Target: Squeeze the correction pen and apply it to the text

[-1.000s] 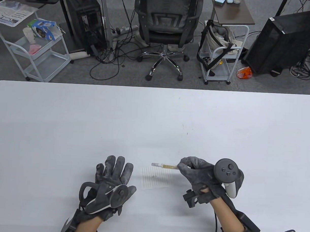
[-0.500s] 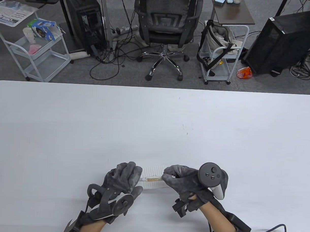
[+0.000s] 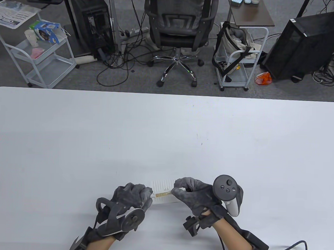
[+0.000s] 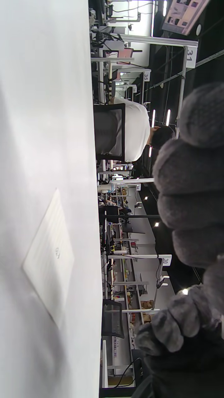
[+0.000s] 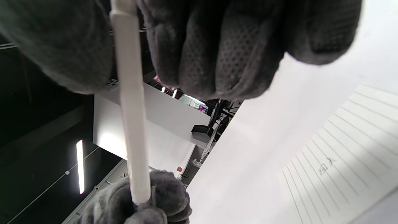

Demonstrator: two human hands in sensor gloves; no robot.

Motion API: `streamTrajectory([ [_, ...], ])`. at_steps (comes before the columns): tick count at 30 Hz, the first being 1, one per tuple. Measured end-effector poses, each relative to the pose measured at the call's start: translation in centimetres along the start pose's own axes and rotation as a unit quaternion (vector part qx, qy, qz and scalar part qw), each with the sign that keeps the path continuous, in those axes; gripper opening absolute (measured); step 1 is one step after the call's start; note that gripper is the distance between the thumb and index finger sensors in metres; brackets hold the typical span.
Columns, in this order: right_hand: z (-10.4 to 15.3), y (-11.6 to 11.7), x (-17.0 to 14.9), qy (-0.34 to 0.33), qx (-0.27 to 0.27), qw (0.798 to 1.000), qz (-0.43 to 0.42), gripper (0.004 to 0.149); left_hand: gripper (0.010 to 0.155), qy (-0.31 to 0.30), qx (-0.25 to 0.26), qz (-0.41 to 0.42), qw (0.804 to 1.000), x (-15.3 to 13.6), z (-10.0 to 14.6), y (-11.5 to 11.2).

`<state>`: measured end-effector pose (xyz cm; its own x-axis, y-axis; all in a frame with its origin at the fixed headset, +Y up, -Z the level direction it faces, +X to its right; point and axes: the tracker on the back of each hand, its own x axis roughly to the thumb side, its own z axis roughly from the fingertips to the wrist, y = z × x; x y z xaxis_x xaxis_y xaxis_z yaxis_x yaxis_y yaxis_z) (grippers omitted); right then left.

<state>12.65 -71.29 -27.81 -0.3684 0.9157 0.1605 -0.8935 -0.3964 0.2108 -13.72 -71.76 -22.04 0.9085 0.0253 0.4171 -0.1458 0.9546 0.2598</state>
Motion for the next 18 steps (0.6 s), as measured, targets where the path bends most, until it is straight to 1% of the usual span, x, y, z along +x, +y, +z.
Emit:
streamTrajectory([
  [2, 0.0, 0.2, -0.3, 0.011, 0.002, 1.000, -0.013, 0.064, 0.050, 0.007, -0.001, 0.013, 1.000, -0.2, -0.1, 0.0],
  [5, -0.1, 0.7, -0.6, 0.018, 0.007, 1.000, -0.017, 0.068, 0.050, 0.012, -0.002, 0.022, 1.000, -0.3, -0.2, 0.0],
  [9, -0.3, 2.1, -0.7, 0.025, 0.034, 0.999, -0.025, 0.071, 0.050, 0.008, -0.010, 0.039, 0.999, 0.1, -0.4, -0.2],
  [14, -0.4, 3.6, -0.7, 0.035, 0.041, 0.997, -0.048, 0.067, 0.050, -0.003, -0.007, 0.055, 0.998, 0.8, -0.4, 0.1],
  [18, -0.5, 4.4, -0.8, 0.045, 0.037, 0.996, -0.070, 0.058, 0.050, -0.020, -0.003, 0.060, 0.998, 1.5, -0.3, 0.3],
])
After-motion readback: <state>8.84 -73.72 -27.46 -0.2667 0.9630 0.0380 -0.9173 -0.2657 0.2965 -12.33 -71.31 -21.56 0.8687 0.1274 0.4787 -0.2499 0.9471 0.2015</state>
